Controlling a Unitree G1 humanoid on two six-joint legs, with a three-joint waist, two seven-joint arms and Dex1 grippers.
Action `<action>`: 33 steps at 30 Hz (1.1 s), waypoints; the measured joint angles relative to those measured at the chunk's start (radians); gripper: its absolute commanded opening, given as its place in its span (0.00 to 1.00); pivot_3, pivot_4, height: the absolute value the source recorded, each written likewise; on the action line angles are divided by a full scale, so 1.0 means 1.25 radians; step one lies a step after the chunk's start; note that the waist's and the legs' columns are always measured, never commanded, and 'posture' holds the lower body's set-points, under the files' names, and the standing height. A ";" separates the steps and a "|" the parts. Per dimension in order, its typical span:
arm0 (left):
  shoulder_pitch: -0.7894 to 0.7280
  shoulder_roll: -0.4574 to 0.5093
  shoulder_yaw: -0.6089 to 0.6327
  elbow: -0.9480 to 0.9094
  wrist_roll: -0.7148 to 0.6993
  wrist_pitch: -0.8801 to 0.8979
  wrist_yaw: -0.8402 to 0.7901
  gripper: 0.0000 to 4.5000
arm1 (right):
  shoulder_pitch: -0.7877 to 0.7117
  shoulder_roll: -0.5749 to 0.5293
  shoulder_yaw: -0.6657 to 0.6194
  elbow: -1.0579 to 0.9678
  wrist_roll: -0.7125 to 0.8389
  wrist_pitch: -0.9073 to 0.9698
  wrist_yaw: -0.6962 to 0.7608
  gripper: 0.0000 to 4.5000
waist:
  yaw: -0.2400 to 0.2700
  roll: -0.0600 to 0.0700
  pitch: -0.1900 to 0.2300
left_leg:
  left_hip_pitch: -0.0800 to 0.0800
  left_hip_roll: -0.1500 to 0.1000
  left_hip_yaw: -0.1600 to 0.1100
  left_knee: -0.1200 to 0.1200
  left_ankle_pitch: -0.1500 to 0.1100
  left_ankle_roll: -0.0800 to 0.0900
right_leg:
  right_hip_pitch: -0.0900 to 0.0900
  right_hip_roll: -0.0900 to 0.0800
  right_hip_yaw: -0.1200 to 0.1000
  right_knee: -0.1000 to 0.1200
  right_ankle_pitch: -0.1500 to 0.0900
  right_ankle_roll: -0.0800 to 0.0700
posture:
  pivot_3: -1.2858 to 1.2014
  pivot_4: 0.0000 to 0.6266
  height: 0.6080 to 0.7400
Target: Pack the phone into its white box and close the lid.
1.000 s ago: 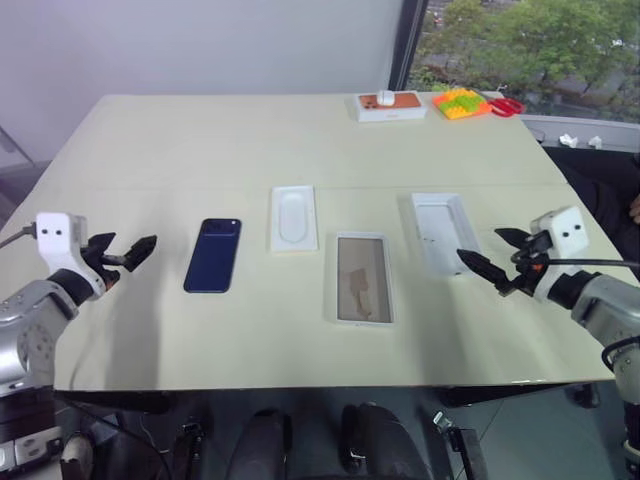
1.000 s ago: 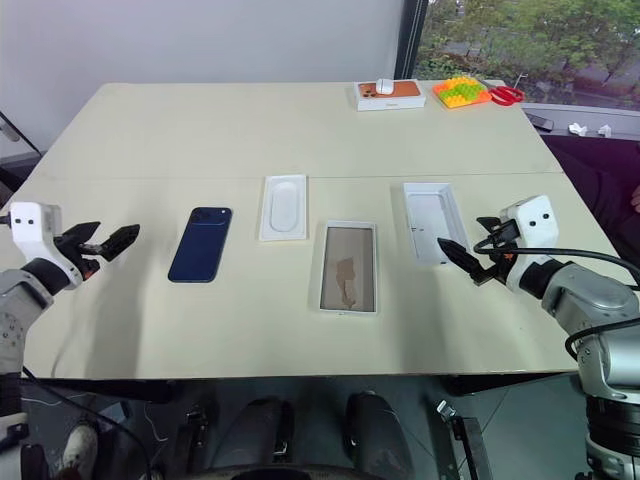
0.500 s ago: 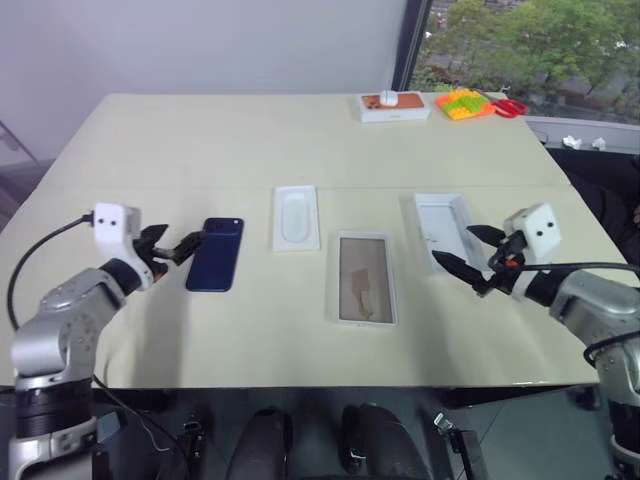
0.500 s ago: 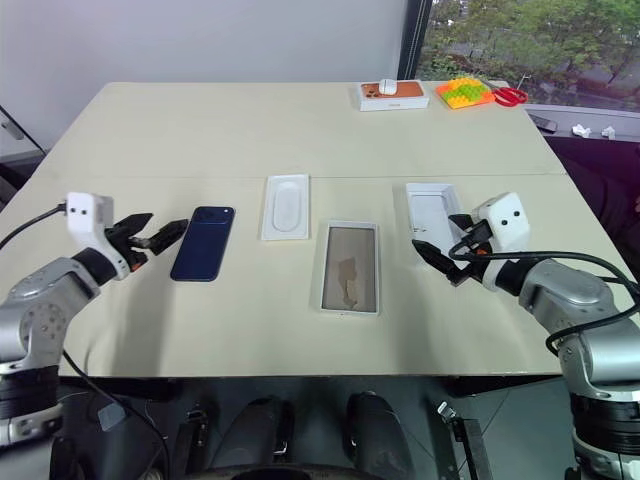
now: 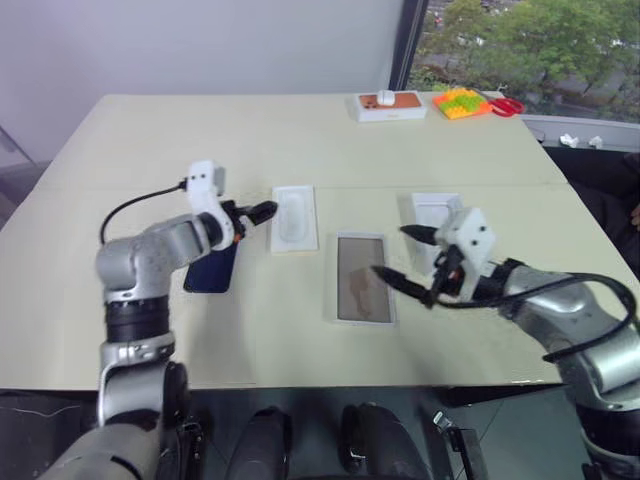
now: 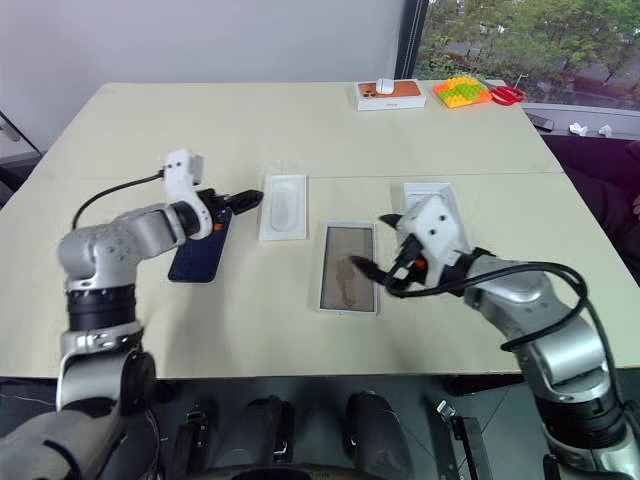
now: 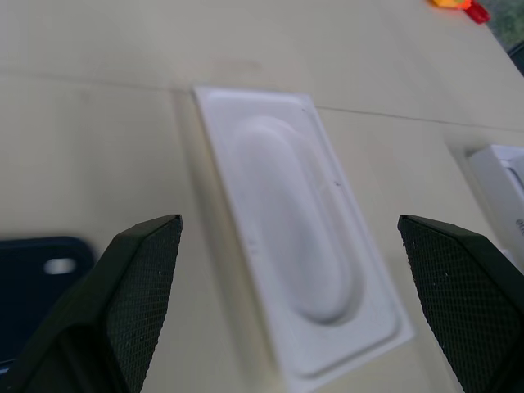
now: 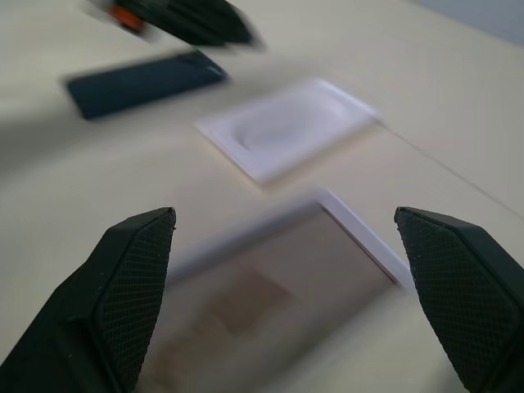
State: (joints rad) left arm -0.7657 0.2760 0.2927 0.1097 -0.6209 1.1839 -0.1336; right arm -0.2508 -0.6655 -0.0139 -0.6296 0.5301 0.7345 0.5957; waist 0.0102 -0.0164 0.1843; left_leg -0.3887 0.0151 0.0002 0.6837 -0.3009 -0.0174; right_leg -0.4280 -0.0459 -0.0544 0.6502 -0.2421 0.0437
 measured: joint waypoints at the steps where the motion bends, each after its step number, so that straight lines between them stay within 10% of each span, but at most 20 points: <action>1: -0.014 -0.010 0.010 0.019 -0.001 0.016 0.014 0.99 | -0.001 0.009 0.004 -0.006 0.004 0.005 -0.007 0.99 | 0.000 0.000 0.000 | 0.000 0.000 0.000 0.000 0.000 0.000 | 0.000 0.000 0.000 0.000 0.000 0.000 | 0.52 0.24 1.00; 21: -0.170 -0.084 0.082 0.232 0.042 0.199 0.110 0.99 | 0.029 0.052 -0.014 -0.032 0.059 0.052 -0.073 0.99 | 0.001 0.000 0.000 | 0.000 -0.001 -0.001 0.000 0.001 -0.001 | 0.000 -0.001 0.000 0.001 0.000 0.000 | 0.52 0.24 1.00; 30: -0.172 -0.099 0.141 0.248 0.078 0.201 0.157 0.05 | 0.030 0.048 -0.013 -0.032 0.061 0.054 -0.081 1.00 | 0.001 0.000 0.000 | 0.000 -0.001 -0.001 0.000 0.001 -0.001 | 0.000 -0.001 0.000 0.001 0.000 0.000 | 0.52 0.24 1.00; 33: -0.172 -0.103 0.160 0.227 0.064 0.193 0.135 0.02 | 0.030 0.048 -0.014 -0.032 0.061 0.054 -0.084 1.00 | 0.001 0.000 0.000 | 0.000 -0.001 -0.001 0.000 0.001 -0.001 | 0.000 -0.001 0.000 0.001 0.000 0.000 | 0.52 0.24 1.00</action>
State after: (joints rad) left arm -0.9802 0.1479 0.4931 0.3934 -0.5410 1.4257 0.0356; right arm -0.2130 -0.6057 -0.0308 -0.6695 0.6069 0.8019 0.4910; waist 0.0120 -0.0168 0.1844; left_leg -0.3887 0.0142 -0.0005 0.6837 -0.3000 -0.0190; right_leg -0.4281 -0.0468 -0.0548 0.6512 -0.2421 0.0437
